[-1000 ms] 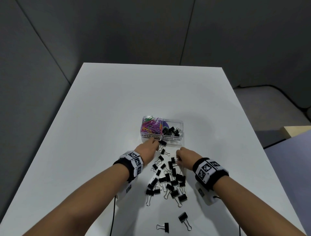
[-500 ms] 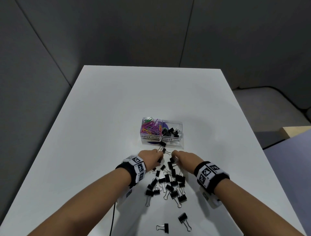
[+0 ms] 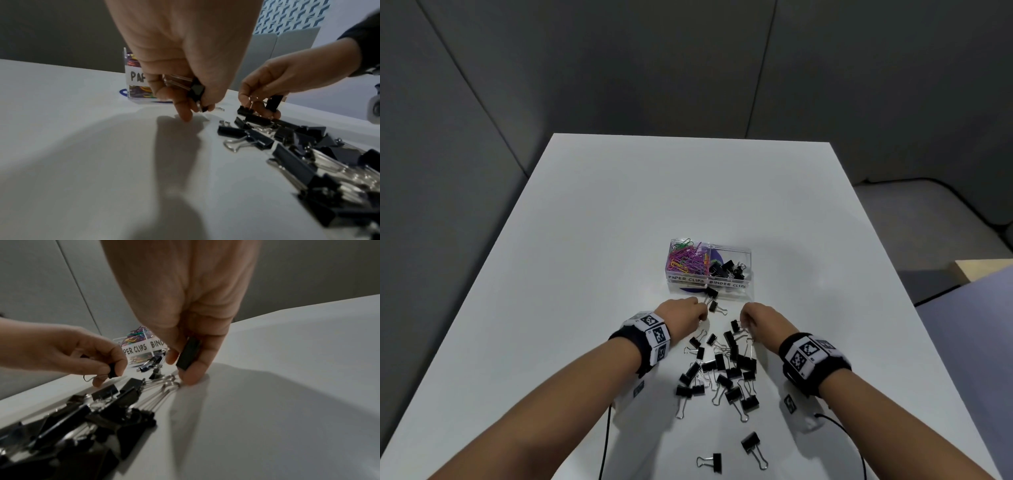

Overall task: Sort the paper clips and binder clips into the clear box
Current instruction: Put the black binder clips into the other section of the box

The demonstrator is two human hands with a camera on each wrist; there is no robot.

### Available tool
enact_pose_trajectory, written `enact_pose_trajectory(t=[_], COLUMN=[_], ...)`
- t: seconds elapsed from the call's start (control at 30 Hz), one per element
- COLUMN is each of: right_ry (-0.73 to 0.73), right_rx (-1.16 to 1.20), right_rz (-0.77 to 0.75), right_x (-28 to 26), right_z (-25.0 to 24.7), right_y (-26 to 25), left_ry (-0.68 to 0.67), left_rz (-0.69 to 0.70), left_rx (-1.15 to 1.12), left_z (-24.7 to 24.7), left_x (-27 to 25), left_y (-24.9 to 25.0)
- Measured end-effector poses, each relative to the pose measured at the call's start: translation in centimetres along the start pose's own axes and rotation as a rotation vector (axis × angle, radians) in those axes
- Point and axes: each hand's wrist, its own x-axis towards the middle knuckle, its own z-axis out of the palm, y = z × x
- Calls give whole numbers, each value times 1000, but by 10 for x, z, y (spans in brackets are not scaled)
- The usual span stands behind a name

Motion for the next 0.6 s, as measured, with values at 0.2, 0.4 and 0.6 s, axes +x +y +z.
enact_pose_trajectory(t=[0.2, 0.4, 0.6], right_ry=[59, -50, -182], right_rx=[59, 21, -81], right_rz=[47, -46, -31], right_x=[4, 0, -2], right_z=[2, 3, 13], right_y=[1, -11, -12], left_ry=[25, -4, -174], left_rz=[-6, -58, -45], left_rx=[-48, -108, -86], left_z=[-5, -3, 11], left_x=[-5, -14, -18], left_y=[-6, -2, 0])
